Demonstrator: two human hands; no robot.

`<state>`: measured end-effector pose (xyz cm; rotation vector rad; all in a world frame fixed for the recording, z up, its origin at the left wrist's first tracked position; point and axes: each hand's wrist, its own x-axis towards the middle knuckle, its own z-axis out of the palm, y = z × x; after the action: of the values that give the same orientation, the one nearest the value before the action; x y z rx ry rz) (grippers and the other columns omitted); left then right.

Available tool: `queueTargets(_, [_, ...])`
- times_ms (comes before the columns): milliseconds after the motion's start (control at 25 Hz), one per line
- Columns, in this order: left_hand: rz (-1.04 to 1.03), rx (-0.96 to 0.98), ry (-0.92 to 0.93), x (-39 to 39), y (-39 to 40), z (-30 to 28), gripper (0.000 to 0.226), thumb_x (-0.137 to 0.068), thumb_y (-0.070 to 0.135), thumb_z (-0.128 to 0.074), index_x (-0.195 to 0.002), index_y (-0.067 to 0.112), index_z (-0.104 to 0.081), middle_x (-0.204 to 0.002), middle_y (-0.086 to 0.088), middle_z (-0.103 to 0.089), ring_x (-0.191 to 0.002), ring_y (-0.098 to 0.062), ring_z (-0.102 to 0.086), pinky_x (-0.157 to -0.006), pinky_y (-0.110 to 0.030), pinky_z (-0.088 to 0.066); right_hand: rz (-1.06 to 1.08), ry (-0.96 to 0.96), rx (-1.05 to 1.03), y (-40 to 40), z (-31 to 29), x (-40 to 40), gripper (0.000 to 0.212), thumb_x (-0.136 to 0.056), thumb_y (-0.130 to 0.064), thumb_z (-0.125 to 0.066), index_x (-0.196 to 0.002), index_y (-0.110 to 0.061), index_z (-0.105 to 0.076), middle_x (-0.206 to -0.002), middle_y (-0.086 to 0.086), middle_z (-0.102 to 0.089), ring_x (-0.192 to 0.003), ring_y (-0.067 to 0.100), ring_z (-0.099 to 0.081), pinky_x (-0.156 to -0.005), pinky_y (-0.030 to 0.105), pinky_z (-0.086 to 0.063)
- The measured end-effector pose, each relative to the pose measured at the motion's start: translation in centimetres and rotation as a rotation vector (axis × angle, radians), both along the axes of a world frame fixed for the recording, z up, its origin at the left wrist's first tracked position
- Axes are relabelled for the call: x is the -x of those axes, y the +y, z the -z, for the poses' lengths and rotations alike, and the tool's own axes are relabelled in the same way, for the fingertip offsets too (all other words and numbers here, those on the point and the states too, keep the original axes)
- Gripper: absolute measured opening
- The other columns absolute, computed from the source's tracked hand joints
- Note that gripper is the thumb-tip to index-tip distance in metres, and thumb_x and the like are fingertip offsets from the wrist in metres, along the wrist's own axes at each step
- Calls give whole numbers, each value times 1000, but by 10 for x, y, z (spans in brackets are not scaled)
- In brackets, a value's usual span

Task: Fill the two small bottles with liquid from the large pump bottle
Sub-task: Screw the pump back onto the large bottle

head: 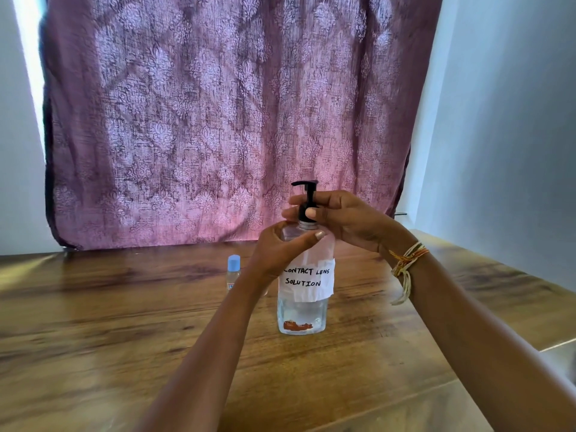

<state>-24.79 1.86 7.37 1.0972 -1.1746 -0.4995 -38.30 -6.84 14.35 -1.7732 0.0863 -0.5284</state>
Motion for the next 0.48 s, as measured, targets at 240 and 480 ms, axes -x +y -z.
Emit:
queueTargets(240, [-37, 20, -44, 0, 1, 0, 16, -72, 28, -81, -85, 22, -73, -81, 1, -77, -78, -15, -74, -74, -33, -59, 285, -61, 198, 9, 5, -6, 33, -86, 4, -62, -119, 2, -62, -97, 13, -71, -86, 15, -71, -79, 22, -58])
queueTargets(480, [-18, 39, -35, 2, 3, -1, 14, -73, 22, -80, -83, 24, -70, -73, 6, -76, -70, -11, -73, -64, -24, -58, 534, -84, 181, 19, 9, -15, 29, -79, -1, -74, -108, -4, -71, -100, 16, -73, -88, 21, -70, -90, 37, -56])
